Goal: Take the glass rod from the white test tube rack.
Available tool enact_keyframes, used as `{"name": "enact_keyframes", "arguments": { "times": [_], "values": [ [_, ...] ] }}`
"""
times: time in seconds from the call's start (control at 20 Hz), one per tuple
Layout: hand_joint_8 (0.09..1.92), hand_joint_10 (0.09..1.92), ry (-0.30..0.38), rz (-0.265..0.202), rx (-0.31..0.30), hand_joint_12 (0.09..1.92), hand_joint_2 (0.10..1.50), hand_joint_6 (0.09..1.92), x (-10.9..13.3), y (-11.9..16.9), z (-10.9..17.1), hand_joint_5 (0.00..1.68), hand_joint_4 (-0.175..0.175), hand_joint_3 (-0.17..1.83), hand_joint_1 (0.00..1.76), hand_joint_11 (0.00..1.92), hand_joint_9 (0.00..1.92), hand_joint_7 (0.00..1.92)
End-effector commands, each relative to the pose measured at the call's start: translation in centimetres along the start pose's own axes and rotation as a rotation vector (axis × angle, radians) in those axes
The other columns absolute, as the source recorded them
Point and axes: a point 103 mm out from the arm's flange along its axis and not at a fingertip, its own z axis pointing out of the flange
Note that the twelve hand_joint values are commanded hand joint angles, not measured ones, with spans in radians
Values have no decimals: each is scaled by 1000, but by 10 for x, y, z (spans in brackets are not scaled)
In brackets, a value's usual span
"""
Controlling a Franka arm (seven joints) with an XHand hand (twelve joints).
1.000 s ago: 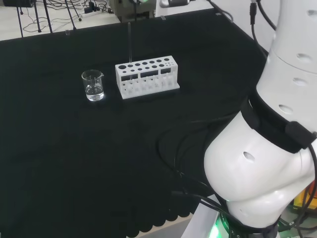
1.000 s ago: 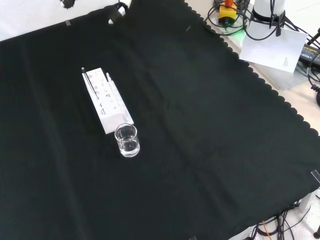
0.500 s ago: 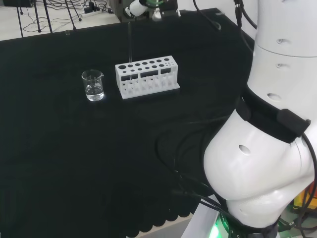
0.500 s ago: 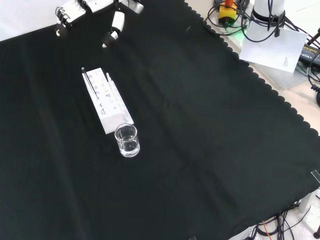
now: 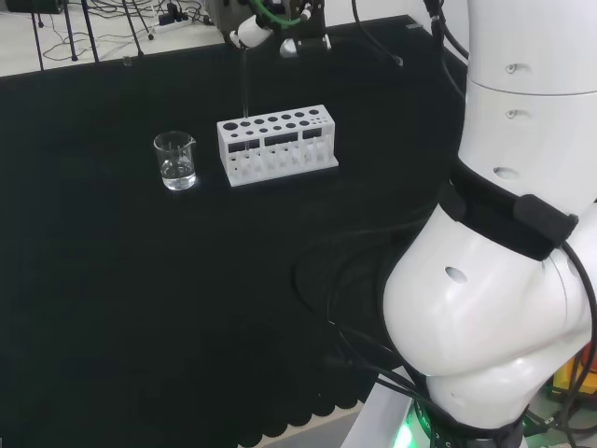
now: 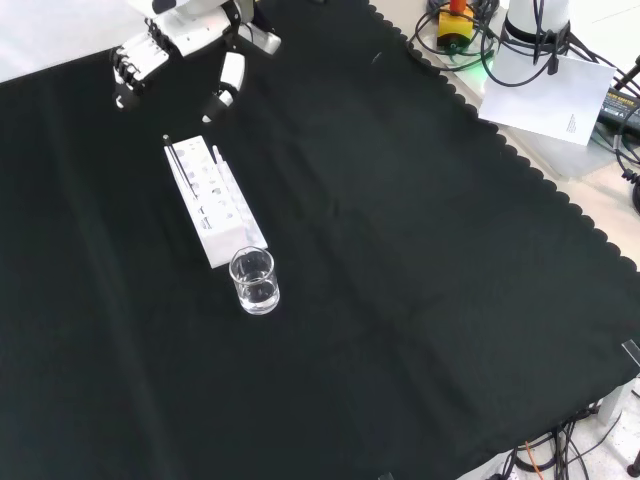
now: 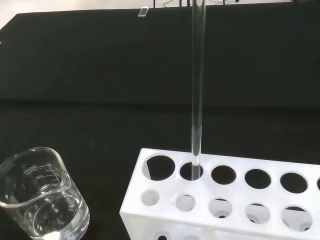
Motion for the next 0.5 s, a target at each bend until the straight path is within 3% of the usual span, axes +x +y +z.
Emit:
{"name": "enact_keyframes", "arguments": {
  "times": [0.05, 0.5],
  "values": [
    [892, 883, 11, -6, -2, 1170, 851, 87, -3, 7, 11, 206, -167, 514, 631, 0, 209, 199],
    [904, 853, 30, 0, 14, 1316, 862, 87, -20, 20, 34, 248, -175, 509, 628, 0, 417, 317]
  ]
}}
